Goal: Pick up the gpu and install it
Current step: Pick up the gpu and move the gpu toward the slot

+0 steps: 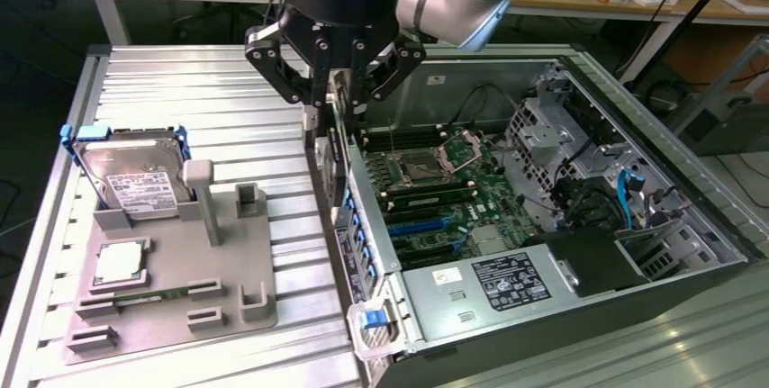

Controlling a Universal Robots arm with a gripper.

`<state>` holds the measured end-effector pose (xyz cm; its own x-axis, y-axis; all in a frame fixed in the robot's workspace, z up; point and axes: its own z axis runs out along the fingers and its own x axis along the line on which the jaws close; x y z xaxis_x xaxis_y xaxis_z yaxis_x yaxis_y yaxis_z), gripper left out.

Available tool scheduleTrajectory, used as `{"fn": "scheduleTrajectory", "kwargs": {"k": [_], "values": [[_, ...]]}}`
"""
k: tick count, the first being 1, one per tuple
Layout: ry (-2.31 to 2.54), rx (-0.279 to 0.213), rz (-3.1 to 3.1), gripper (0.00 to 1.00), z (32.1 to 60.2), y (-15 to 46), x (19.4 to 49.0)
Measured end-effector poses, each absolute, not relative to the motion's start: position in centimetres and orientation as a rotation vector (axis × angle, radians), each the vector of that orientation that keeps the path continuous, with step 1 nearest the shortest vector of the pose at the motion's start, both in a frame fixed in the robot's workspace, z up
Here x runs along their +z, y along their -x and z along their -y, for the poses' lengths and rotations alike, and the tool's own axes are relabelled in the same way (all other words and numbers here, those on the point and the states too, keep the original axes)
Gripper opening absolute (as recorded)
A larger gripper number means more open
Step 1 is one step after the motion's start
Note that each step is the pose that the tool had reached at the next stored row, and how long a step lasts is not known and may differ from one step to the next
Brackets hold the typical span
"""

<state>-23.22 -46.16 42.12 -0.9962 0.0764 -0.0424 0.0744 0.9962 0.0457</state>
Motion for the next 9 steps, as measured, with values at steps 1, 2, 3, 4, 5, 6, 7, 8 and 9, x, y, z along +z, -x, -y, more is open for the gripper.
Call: {"fn": "scheduleTrajectory", "kwargs": {"k": [1,2,3,4,5,6,7,8,9], "values": [[-0.117,0.068,-3.094,0.27,46.16,23.14,42.12],[-0.117,0.068,-3.095,0.27,46.15,23.05,42.12],[-0.117,0.068,-3.094,0.27,46.16,22.96,42.12],[-0.117,0.068,-3.095,0.27,46.16,22.88,42.12],[-0.117,0.068,-3.095,0.27,46.16,22.73,42.12],[-0.117,0.068,-3.095,0.27,46.16,22.64,42.12],[-0.117,0.068,-3.095,0.27,46.16,22.51,42.13],[-0.117,0.068,-3.095,0.27,46.16,22.37,42.12],[-0.117,0.068,-3.095,0.27,46.16,22.27,42.12]]}}
